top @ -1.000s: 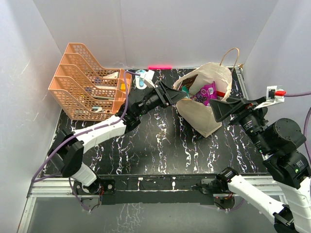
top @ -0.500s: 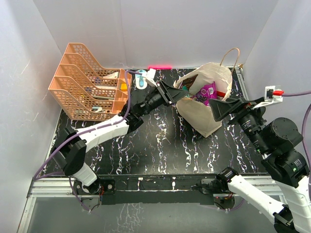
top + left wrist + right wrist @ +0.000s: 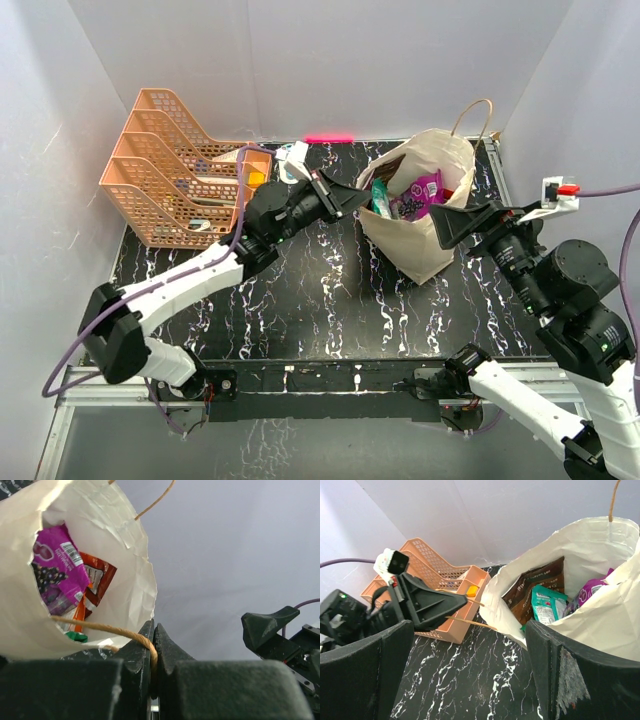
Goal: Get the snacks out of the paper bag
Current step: Adjust the paper bag at the center of the board.
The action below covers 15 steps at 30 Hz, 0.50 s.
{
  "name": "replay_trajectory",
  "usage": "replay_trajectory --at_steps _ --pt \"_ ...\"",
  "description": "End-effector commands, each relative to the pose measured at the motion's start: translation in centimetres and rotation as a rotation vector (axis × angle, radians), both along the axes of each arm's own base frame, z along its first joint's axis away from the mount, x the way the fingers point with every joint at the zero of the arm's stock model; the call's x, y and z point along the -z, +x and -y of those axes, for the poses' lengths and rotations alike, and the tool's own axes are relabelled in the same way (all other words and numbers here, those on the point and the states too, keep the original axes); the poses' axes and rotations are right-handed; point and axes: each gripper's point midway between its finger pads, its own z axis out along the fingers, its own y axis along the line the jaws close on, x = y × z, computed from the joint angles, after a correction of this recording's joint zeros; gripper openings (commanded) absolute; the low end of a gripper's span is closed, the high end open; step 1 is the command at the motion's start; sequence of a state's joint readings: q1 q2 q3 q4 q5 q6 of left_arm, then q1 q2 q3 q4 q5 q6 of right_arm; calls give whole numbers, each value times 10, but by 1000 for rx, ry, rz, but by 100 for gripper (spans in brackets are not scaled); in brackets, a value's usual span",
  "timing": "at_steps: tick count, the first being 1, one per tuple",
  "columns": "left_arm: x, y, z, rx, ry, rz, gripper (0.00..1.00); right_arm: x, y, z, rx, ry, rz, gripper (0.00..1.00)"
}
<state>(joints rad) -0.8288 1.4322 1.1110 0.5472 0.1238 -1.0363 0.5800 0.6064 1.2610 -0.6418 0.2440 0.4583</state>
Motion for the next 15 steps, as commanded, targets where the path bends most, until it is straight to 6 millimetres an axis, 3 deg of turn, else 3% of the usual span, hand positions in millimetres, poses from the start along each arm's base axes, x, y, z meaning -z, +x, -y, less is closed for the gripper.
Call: replay_trajectory --at_steps 1,7,12,15 --pt "-46 -19 -45 -56 -32 47 0 5 10 -8 -3 -15 -62 98" --pt "-32 -33 -97 -148 97 -24 0 12 15 -19 -38 -36 -97 98" --pt "-3 -48 -155 -298 280 -130 0 27 23 -41 -123 -78 -144 98" --pt "2 -55 -189 -397 361 -140 0 38 28 -53 -163 -92 -170 98"
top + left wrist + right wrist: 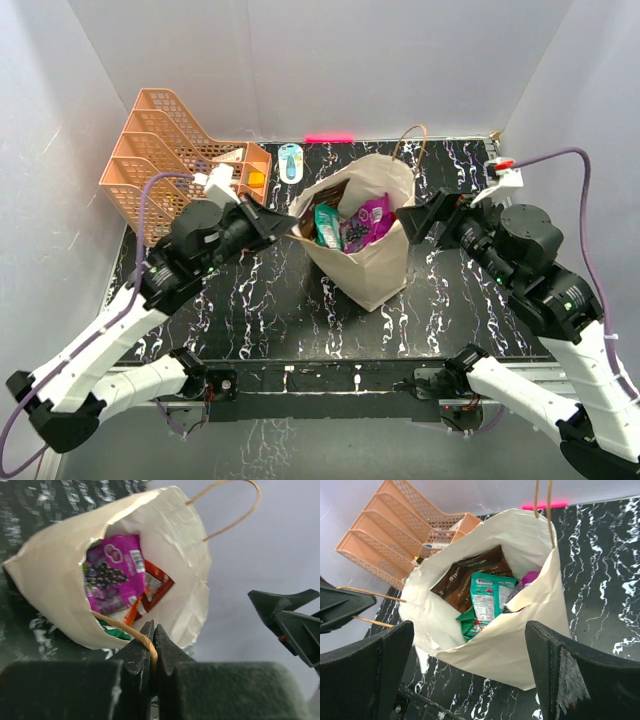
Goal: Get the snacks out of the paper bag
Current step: Adjust the paper bag at the center of the board.
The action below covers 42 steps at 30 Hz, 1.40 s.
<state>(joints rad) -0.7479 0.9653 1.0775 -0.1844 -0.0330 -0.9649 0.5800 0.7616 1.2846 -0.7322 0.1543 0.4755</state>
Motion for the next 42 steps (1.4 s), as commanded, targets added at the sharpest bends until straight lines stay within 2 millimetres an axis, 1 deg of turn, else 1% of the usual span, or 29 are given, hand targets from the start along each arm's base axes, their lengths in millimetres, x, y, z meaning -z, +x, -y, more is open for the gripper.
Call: replay_trajectory --at_steps 1,8,12,16,19,24,27,28,30,33,36,37,39,41,42 --pt "-11 -12 -64 -175 137 25 0 -5 4 -20 -86 19 16 98" --pt "-21 -23 -130 -347 328 70 0 9 7 -38 -147 46 -16 98" --pt "-38 -30 -165 -439 419 122 0 14 9 -48 -184 60 -33 98" --pt "-46 -37 -193 -506 513 150 0 20 13 -61 -223 86 -53 98" --pt "-54 -42 -210 -546 553 175 0 22 15 -78 -290 128 -65 98" --pt "-72 -48 -223 -569 595 247 0 17 15 -116 -456 244 -70 98" --pt "-79 -49 -225 -565 607 279 0 15 23 -136 -520 294 -80 98" --pt "-80 -50 -227 -571 611 284 0 16 30 -141 -526 298 -83 98" --pt "-83 -51 -230 -577 616 294 0 14 45 -146 -499 290 -85 98" --pt "-86 -54 -233 -578 618 307 0 14 67 -154 -464 281 -95 93" --pt "-88 -57 -238 -589 613 312 0 15 85 -170 -483 286 -107 91" --pt "-88 -58 -239 -592 611 314 0 18 93 -175 -480 283 -118 91" --pt "-88 -60 -242 -597 603 315 0 18 108 -182 -463 279 -122 90" --pt "-88 -62 -244 -600 592 315 0 14 119 -190 -469 288 -106 81" --pt "-88 -63 -245 -602 587 317 0 15 125 -193 -464 286 -115 74"
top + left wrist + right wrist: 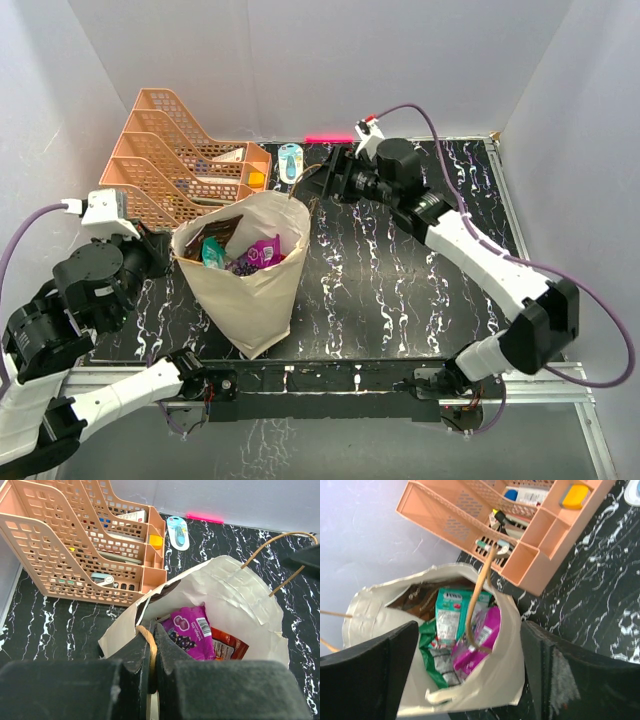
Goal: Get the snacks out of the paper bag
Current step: Adjust the paper bag at the center of the board, then take out the snack from the paper bag.
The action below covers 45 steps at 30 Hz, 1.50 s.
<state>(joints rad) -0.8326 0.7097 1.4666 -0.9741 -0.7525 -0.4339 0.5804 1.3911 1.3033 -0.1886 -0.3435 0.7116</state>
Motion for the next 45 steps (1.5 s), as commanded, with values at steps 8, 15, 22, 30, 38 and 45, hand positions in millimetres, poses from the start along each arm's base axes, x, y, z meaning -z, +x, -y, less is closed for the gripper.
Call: replay_trajectory --at_steps 8,15,22,30,38,45 --pt "-60 -1 -20 -49 -55 194 0 -26 39 9 153 12 109 9" --pt "-89 34 21 16 104 218 0 10 -10 5 8 70 1 7" --pt "-85 59 70 129 131 224 0 40 -51 19 -16 96 -78 7" --pt "-35 57 139 412 88 117 0 76 -101 24 -91 125 -187 7" --pt "-23 37 193 692 7 106 0 86 -148 1 -181 141 -219 7" --pt "-10 31 214 796 5 72 0 79 -185 -51 -298 156 -212 7"
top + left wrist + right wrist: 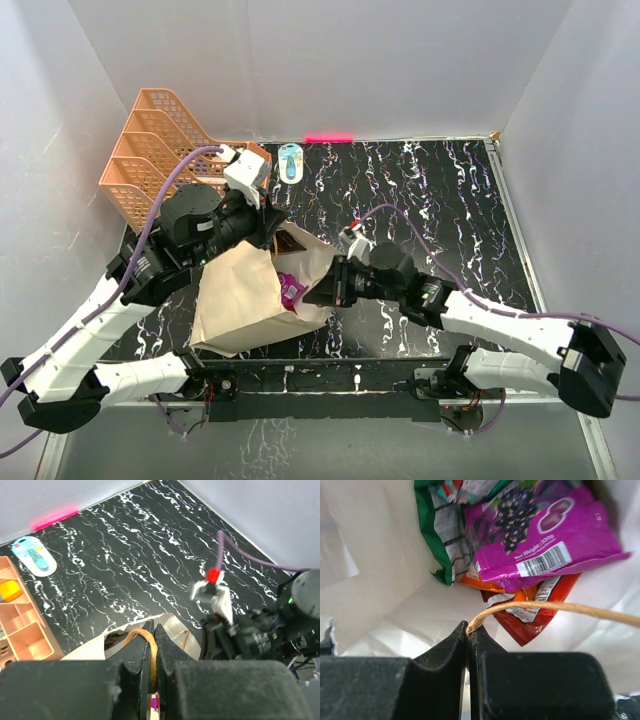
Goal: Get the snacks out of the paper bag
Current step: Take out the snack from the paper bag.
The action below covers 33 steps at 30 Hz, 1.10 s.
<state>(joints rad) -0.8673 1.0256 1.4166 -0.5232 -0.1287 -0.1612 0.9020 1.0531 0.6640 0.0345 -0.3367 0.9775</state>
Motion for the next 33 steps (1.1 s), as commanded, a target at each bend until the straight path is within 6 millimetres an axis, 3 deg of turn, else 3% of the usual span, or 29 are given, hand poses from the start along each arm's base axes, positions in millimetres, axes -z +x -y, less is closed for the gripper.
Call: replay_trajectory --at_steps 1,5,10,13,16,20,22,26,30,33 --pt "-13 -9 18 97 -69 22 0 -38 -13 -41 -49 111 69 7" --pt "-4 -15 16 109 -71 3 0 -28 -23 -67 -105 89 64 7" --pt "0 -27 13 148 -77 -5 0 -11 -15 -63 -57 13 63 7" --pt "-1 -30 6 140 -85 9 0 4 -6 -43 19 -99 73 8" --pt "-4 -32 -5 112 -88 29 0 21 4 -11 133 -218 82 9" --pt "-3 -32 -23 48 -66 37 0 27 6 29 233 -318 96 21" --pt "-1 -32 -33 14 -53 34 0 21 8 43 261 -342 119 30" --pt "-2 -33 -55 -69 -30 25 0 -10 18 64 297 -411 243 55" --pt "-3 -31 -77 -159 7 16 0 -56 35 72 265 -510 464 93" --pt "-10 -27 -89 -226 23 17 0 -88 53 77 243 -625 630 98"
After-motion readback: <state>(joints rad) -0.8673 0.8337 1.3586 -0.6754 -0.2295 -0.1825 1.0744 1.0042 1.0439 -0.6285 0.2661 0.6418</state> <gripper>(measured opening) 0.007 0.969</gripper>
